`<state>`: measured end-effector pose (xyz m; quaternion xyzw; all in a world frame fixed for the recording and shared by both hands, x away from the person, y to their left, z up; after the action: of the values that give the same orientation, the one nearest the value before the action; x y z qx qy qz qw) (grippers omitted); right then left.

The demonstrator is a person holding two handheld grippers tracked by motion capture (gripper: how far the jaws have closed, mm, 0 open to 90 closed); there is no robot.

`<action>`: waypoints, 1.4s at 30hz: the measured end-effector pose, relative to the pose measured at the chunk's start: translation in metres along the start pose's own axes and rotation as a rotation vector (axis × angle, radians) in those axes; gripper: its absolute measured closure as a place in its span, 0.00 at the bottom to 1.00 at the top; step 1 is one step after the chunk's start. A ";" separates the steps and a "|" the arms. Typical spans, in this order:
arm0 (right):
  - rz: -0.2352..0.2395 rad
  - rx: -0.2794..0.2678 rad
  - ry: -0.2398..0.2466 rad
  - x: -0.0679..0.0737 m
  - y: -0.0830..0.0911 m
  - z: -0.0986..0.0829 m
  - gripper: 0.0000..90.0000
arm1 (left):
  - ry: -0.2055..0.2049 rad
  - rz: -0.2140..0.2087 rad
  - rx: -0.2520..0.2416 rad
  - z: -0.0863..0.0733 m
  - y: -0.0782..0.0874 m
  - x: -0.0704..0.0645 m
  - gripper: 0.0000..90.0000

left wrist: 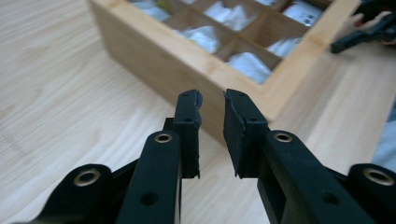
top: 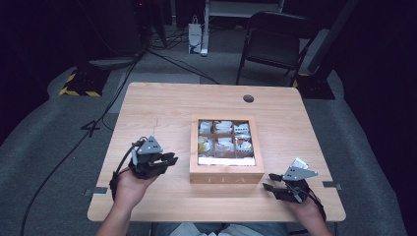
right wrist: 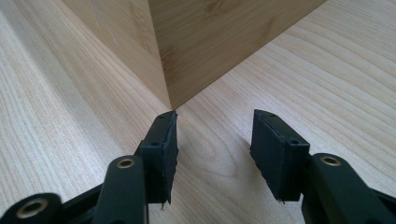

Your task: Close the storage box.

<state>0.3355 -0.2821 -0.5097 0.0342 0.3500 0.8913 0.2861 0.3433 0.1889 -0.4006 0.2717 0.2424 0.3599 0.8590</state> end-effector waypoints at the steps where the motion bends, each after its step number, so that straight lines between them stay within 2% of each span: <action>1: 0.000 0.001 0.000 0.000 0.000 0.000 0.57 | 0.011 0.024 -0.003 -0.001 0.002 0.006 0.83; 3: -0.001 0.002 0.002 0.000 0.000 0.000 0.56 | 0.036 0.063 -0.001 -0.006 0.005 0.017 0.82; 4: -0.001 0.002 0.002 0.000 0.000 0.000 0.56 | 0.063 0.080 -0.011 -0.011 0.006 0.028 0.81; 6: -0.001 0.002 0.002 0.000 0.000 0.000 0.56 | 0.075 0.091 -0.014 -0.014 0.006 0.033 0.81; 8: -0.001 0.002 0.001 0.000 0.000 0.000 0.56 | 0.087 0.128 0.003 -0.020 0.003 0.042 0.81; 10: -0.001 0.001 0.001 0.000 0.000 0.000 0.56 | 0.100 0.135 0.006 -0.024 0.001 0.049 0.81; 11: -0.002 0.001 -0.001 0.000 -0.001 0.000 0.56 | 0.120 0.144 0.006 -0.026 -0.001 0.051 0.80; 13: -0.002 0.001 0.000 0.000 -0.001 0.000 0.56 | 0.118 0.174 0.021 -0.029 -0.004 0.056 0.79; 17: -0.002 0.001 0.000 0.000 -0.001 0.000 0.56 | 0.123 0.188 0.047 -0.037 -0.012 0.068 0.76; 20: -0.002 0.001 0.000 0.000 -0.001 0.000 0.56 | 0.141 0.192 0.058 -0.045 -0.018 0.079 0.72; 25: -0.002 0.001 0.000 0.000 -0.001 0.000 0.56 | 0.150 0.215 0.043 -0.049 -0.024 0.082 0.66; 26: -0.002 0.001 0.000 0.000 -0.001 0.000 0.56 | 0.126 0.234 0.048 -0.051 -0.028 0.083 0.60; 28: -0.002 0.001 0.000 0.000 -0.001 0.000 0.56 | 0.119 0.240 0.058 -0.053 -0.030 0.083 0.59; 29: -0.002 0.001 0.000 0.000 -0.001 0.000 0.56 | 0.124 0.248 0.059 -0.055 -0.032 0.084 0.59; 30: -0.003 0.001 0.001 0.000 -0.001 0.000 0.56 | 0.143 0.237 0.049 -0.057 -0.033 0.087 0.55; 31: -0.003 0.001 0.001 0.000 -0.001 0.000 0.56 | 0.143 0.237 0.049 -0.057 -0.033 0.087 0.52; 32: -0.002 0.001 0.000 0.000 -0.001 0.000 0.56 | 0.171 0.229 0.033 -0.059 -0.034 0.089 0.49; 33: -0.002 0.001 0.000 0.000 -0.001 0.000 0.56 | 0.171 0.229 0.033 -0.059 -0.034 0.089 0.46; 38: -0.002 0.001 0.000 0.000 -0.001 0.001 0.56 | 0.150 0.236 0.069 -0.062 -0.040 0.088 0.45; 41: -0.002 0.001 0.000 0.000 -0.001 0.000 0.56 | 0.144 0.220 0.098 -0.062 -0.045 0.087 0.43; 42: -0.002 0.002 -0.001 0.000 -0.001 0.001 0.56 | 0.153 0.217 0.108 -0.063 -0.047 0.087 0.43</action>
<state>0.3359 -0.2814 -0.5098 0.0343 0.3506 0.8907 0.2872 0.3819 0.2445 -0.4961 0.3139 0.2954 0.4568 0.7782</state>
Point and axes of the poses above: each handheld gripper's, and its own axes: y roughly backward along the jaws, z roughly out of its top, x roughly to its left, the point moved 1 cm from there along -y, roughly forward along the jaws, and after that the axes turned 11 degrees about y, right-handed, at the moved point
